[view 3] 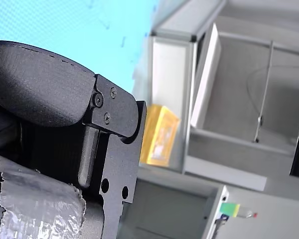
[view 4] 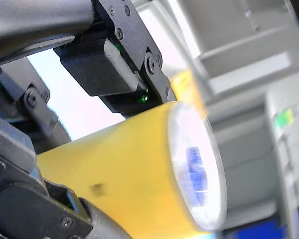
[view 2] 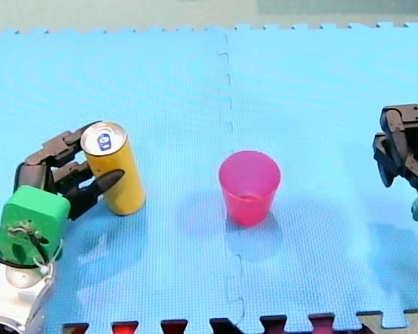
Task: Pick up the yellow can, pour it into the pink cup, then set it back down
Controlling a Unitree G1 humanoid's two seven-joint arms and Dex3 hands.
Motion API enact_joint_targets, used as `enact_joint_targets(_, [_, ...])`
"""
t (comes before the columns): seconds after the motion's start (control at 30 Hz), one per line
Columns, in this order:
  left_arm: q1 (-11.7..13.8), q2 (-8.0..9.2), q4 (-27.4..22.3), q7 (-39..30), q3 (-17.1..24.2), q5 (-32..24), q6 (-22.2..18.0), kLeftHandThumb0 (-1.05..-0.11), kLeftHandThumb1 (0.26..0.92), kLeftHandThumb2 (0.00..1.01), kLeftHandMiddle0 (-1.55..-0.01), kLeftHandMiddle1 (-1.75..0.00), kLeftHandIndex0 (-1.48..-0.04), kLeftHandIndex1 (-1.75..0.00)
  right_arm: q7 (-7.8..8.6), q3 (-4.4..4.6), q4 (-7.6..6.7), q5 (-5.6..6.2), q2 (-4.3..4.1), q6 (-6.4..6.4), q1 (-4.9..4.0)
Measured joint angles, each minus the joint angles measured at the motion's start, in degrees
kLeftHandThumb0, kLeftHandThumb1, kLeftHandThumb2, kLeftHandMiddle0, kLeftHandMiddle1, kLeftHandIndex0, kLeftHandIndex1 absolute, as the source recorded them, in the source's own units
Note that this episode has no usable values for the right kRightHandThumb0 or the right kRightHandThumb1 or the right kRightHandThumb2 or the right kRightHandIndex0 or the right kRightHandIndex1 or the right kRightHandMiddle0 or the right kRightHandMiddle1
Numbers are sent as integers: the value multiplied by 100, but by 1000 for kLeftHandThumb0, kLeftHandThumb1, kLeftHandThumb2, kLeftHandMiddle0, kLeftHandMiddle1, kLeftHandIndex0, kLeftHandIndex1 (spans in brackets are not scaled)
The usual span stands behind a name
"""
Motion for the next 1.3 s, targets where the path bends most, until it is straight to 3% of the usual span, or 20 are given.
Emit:
enact_joint_targets(0.13, [-18, 63, -112, 99, -153, 252, 398, -840, 735, 12, -589, 0, -593, -1, -5, 2, 0, -4, -1, -1, -1])
enact_joint_targets(0.3, [9, 143, -235, 126, -268, 409, 524, -898, 759, 12, -571, 0, -539, 0, -10, 4, -1, -6, -2, -1, -1])
enact_joint_targets(0.47, [48, 233, -316, 254, -419, 630, 710, -973, 786, 12, -400, 0, -405, 0, -16, 5, -9, -8, -1, -1, 0])
enact_joint_targets(0.6, [68, 303, -398, 364, -536, 806, 946, -1039, 803, 8, -347, 0, -361, 0, -20, 9, -29, -9, 0, -3, 1])
enact_joint_targets(1.1, [122, 399, -495, 446, -693, 890, 1032, -1048, 828, 12, -327, 0, -325, 0, -16, 11, -33, -9, 5, -3, 1])
enact_joint_targets(1.3, [217, 427, -526, 178, -667, 730, 790, -1048, 855, 19, -307, 0, -295, 0, 6, 7, -29, -1, 9, -3, 1])
